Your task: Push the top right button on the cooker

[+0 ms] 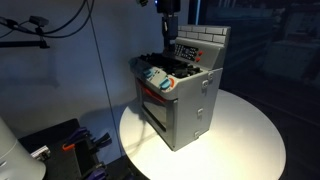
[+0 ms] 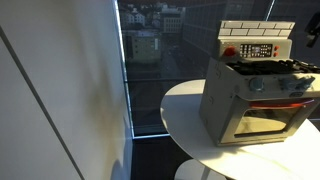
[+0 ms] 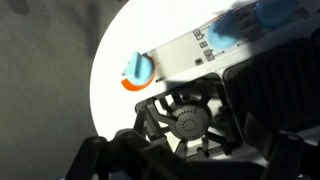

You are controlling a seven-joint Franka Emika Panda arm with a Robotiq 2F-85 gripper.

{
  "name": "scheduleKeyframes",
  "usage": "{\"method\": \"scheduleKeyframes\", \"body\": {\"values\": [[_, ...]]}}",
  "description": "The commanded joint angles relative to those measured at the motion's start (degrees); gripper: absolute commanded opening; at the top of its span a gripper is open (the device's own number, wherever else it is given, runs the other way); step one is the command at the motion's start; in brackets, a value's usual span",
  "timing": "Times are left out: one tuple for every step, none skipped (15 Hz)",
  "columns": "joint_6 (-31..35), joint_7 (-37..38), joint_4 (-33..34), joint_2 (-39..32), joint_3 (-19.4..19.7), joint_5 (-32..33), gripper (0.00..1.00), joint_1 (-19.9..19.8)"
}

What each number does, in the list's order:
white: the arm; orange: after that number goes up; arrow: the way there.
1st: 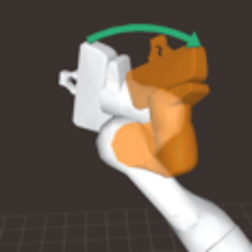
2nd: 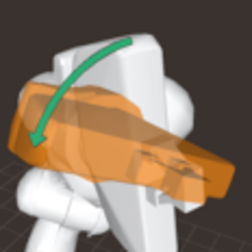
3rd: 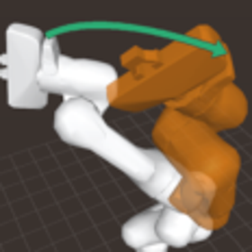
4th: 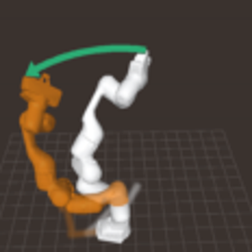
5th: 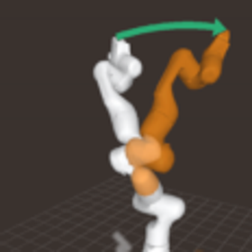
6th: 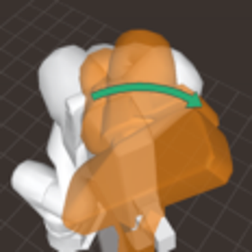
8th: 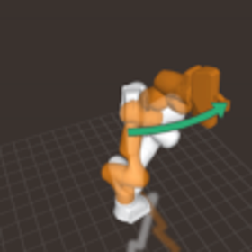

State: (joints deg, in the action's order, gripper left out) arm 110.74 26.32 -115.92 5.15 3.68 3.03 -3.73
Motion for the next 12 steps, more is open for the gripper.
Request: {"method": "scheduleKeyframes", "body": {"values": [[-8.30,-5.86,2.11,2.71,-0.12,-1.30,1.00,-0.18],[-10.33,-7.37,2.35,3.44,-0.10,-1.48,1.00,-0.17],[-12.26,-9.02,2.36,4.44,-0.07,-1.59,1.00,-0.15],[-13.89,-10.17,2.43,5.20,-0.09,-1.53,1.00,-0.16],[-15.51,-11.36,2.38,6.16,-0.10,-1.46,1.00,-0.15],[-16.88,-12.43,2.30,7.11,-0.11,-1.31,1.00,-0.17],[-17.78,-13.31,2.11,8.15,-0.11,-1.15,1.00,-0.19],[-18.63,-14.31,2.13,8.82,-0.08,-1.15,1.00,-0.18],[-19.22,-15.21,1.93,9.77,-0.03,-1.11,1.00,-0.20],[-19.49,-16.13,1.75,10.52,0.02,-1.15,1.00,-0.20],[-19.81,-16.95,1.65,11.15,0.09,-1.22,1.00,-0.20],[-20.07,-17.63,1.62,11.61,0.13,-1.25,1.00,-0.20]]}}
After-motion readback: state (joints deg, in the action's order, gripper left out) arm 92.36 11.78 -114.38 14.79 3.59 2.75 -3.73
